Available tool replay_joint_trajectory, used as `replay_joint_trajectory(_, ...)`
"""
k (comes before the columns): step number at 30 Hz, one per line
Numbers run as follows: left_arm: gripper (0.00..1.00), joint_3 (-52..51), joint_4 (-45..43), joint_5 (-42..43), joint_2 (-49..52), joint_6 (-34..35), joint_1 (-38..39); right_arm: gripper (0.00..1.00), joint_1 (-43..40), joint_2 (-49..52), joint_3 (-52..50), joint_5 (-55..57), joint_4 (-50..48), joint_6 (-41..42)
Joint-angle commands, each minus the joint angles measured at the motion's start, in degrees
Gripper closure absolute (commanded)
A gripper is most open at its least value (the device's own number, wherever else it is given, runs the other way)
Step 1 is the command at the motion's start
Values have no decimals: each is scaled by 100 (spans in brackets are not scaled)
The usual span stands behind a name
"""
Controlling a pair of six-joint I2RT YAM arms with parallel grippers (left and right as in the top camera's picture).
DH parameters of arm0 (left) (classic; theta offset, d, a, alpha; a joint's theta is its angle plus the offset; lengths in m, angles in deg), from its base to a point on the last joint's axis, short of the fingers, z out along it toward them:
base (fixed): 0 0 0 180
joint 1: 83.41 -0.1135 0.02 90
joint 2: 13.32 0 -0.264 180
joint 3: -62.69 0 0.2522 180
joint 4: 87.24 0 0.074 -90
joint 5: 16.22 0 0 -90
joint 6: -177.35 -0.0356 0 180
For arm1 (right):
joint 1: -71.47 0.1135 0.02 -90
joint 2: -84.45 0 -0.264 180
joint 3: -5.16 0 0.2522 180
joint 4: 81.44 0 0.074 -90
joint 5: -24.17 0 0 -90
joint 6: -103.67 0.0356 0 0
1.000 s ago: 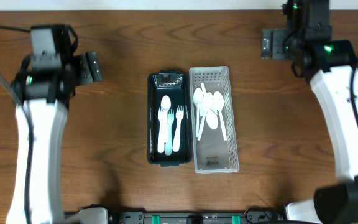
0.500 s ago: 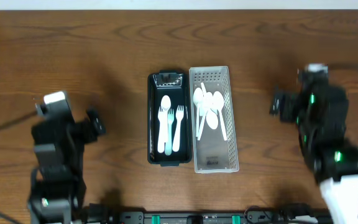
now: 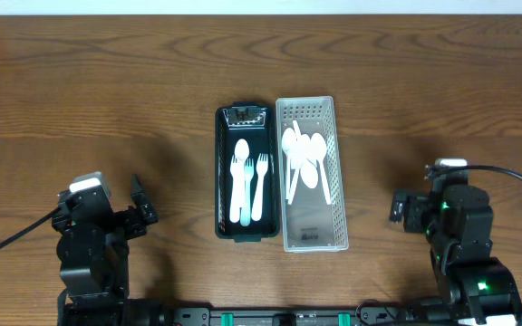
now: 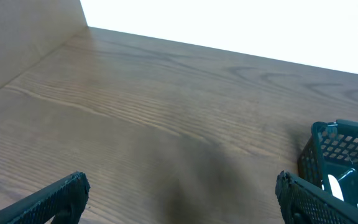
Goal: Pack container
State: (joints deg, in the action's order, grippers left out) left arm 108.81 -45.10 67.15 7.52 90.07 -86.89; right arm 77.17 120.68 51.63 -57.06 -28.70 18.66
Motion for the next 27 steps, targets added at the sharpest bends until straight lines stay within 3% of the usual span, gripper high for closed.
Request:
replay_joint_trajectory(1,2,-11,-17,-50,-22,-76,7,1,-2,-22,-24,0,341,72)
replay_joint_trajectory(9,2,-11,-17,-50,-22,-76,7,1,-2,-22,-24,0,1060,72)
replay_joint_trajectory(19,2,-11,-20,-50,-22,-74,7,1,-24,-90,-24,0,1119,72)
replay_joint_trajectory(27,2,-11,-20,-50,-20,-76,7,1,-7,-1790,-31,-48,1499,-9)
